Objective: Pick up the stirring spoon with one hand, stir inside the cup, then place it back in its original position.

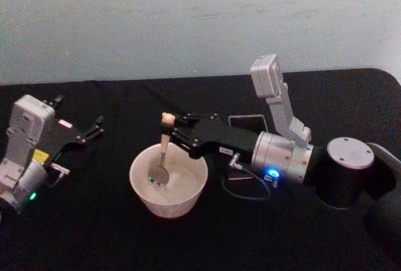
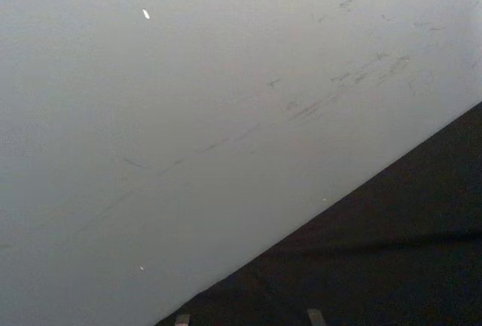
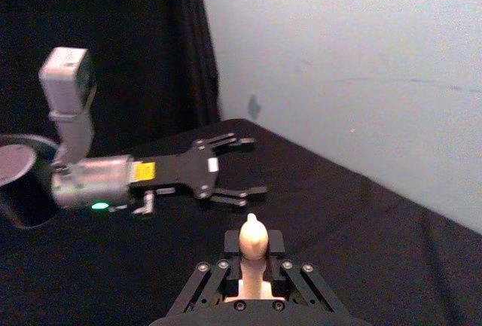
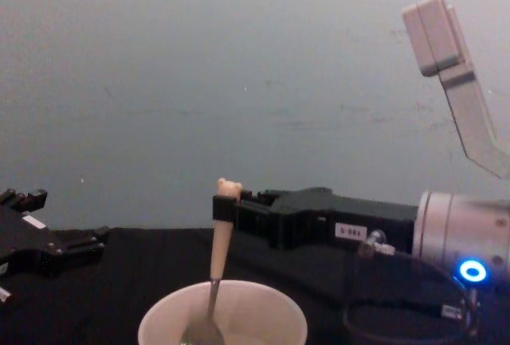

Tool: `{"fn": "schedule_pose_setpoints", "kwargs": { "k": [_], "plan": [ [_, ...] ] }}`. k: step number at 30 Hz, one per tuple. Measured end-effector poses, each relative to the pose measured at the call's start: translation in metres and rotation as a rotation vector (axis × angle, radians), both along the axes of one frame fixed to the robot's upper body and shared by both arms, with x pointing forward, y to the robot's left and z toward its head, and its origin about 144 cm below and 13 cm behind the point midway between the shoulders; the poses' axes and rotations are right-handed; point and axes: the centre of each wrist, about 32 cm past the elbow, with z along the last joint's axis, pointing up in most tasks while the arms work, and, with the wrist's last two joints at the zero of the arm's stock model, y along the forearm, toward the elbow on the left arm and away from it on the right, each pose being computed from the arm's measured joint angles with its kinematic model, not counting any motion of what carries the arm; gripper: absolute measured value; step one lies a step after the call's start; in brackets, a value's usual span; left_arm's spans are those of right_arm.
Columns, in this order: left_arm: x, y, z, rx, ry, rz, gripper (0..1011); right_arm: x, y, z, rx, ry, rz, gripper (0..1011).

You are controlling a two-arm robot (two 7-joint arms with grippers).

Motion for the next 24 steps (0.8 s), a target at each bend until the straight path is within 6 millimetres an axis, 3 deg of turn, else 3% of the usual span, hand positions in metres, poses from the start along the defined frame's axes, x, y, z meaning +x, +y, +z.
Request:
{"fn": "schedule_pose_setpoints", "kwargs": {
  "k": [11,24],
  "plan": [
    [0.0,0.0,0.0,0.0,0.0,0.0,1001,0.01,-0.014,0.002,-0.018,-0.012,-0.067,218],
    [0.0,0.0,0.0,0.0,0.0,0.0,1001,-0.008,-0.046,0.008,-0.012,0.005,-0.046,218]
  ]
}}
